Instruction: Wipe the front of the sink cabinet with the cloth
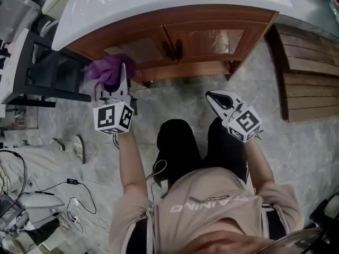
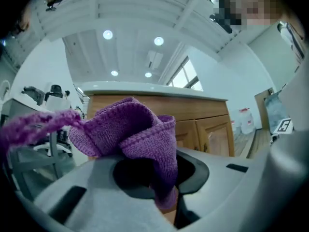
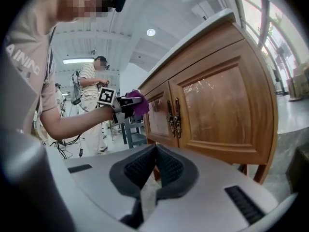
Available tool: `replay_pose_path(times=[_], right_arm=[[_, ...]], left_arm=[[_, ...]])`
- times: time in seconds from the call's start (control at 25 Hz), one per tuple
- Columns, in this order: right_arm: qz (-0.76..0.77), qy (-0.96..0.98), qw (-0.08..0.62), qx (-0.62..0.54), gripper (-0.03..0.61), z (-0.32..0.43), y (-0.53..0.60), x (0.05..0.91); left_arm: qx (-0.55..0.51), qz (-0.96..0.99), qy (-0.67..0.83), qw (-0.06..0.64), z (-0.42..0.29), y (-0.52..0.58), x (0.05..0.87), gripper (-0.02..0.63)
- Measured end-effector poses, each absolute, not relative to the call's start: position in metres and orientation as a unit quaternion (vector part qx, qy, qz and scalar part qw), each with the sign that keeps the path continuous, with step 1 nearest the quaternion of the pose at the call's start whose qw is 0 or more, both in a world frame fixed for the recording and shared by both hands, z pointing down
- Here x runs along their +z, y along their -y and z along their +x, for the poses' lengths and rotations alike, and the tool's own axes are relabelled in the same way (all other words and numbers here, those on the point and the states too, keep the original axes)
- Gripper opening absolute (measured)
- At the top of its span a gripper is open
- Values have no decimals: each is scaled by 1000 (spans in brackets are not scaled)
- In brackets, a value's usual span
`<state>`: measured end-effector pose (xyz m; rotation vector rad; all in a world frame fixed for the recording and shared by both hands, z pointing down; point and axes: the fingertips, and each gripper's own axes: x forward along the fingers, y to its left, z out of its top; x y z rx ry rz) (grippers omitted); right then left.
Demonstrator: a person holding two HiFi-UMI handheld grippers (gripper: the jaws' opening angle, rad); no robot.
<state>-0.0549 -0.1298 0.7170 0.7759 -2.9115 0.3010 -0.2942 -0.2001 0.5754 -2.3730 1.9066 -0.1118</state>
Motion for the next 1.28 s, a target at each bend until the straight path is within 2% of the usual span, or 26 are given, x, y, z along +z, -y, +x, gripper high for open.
replay_pose_path(times=[0.28,0.48,0.68,0.84,1.28], right_arm=[[239,965,66,86,12,-83,125,714],[243,963,75,91,12,-80,125,722],[253,960,74,96,12,-74,125,727],[257,959,72,98,12,-74,124,726],[274,954,70,103,12,-55,117,730]], left_arm=[[-116,-691,-712,47,-409,206,621,54],[-135,-674,-726,38,-434,225,639,54],[-119,-672,-729,39,-425,237,639,52],[-73,-692,-718,8,-405,239,639,52],[-34,-760,-649,-3,-292,257,644,52]])
